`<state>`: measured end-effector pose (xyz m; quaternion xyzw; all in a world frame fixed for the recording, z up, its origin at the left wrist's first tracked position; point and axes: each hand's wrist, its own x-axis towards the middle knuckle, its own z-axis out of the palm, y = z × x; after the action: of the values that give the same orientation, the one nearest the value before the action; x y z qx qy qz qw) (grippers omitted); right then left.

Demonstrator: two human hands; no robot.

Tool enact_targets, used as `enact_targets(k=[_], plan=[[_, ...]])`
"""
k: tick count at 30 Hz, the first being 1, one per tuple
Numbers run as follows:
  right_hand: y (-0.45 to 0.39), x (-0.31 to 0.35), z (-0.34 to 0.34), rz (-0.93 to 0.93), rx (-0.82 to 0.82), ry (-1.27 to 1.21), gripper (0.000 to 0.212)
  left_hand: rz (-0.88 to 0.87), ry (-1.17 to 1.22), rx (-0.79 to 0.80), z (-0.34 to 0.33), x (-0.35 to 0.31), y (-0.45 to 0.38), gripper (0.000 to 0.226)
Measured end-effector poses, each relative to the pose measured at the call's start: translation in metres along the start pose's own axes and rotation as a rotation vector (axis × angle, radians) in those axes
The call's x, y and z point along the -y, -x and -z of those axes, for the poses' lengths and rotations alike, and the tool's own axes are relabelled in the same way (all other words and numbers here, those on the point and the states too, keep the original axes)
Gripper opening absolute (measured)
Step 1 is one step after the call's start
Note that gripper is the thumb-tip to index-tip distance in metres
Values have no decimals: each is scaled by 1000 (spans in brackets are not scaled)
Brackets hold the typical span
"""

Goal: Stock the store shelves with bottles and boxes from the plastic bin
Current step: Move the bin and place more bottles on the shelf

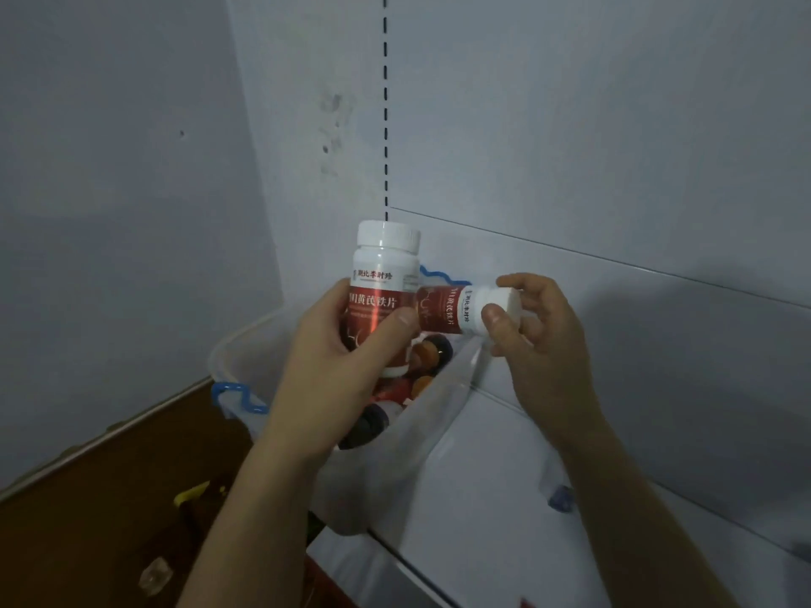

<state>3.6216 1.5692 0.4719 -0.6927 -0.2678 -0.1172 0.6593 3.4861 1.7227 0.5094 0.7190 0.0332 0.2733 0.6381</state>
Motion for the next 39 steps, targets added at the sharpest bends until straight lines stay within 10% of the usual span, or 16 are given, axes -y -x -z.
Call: enact_targets(k=[11, 30, 39], plan=[[97, 15, 121, -143, -278, -135, 23, 293, 750, 237, -95, 6, 57, 90], [191, 25, 244, -259, -461, 82, 25, 516, 751, 511, -224, 11, 103, 52], [256, 54, 290, -299, -920, 216, 24, 642, 849, 825, -300, 1, 127, 58]])
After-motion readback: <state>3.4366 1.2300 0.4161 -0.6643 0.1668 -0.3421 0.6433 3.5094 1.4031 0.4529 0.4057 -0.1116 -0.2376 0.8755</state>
